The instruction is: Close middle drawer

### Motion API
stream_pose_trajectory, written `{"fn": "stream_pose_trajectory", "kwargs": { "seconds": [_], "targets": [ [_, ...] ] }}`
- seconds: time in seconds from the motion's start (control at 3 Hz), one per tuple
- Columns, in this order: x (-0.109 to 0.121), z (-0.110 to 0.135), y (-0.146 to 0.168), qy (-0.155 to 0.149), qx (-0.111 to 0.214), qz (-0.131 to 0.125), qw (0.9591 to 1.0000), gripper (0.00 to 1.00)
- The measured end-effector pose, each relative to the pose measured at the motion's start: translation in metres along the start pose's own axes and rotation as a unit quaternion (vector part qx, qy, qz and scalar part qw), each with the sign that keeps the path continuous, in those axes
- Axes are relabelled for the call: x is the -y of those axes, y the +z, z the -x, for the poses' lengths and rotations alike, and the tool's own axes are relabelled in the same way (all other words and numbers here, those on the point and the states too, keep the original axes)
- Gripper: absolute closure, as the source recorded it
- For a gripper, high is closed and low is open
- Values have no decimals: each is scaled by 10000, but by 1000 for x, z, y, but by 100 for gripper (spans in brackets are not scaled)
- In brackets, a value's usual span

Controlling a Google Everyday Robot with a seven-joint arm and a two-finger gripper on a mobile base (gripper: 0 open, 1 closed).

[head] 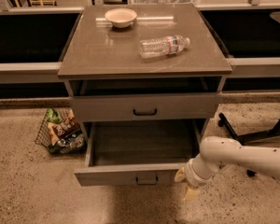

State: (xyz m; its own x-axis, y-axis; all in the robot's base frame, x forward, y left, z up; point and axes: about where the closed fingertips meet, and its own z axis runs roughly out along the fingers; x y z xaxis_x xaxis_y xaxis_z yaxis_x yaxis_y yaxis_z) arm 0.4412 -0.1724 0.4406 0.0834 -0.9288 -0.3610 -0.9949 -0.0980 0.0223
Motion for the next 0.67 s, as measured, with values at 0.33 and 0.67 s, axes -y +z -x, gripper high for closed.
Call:
{"fn": "stream_pose_trajectory", "kwargs": {
  "seconds": [0.33,0.67],
  "targets": [
    [0,-8,2,33,-145,105,9998,0],
    [7,-29,6,215,-73,148,9996,0]
  ]
}}
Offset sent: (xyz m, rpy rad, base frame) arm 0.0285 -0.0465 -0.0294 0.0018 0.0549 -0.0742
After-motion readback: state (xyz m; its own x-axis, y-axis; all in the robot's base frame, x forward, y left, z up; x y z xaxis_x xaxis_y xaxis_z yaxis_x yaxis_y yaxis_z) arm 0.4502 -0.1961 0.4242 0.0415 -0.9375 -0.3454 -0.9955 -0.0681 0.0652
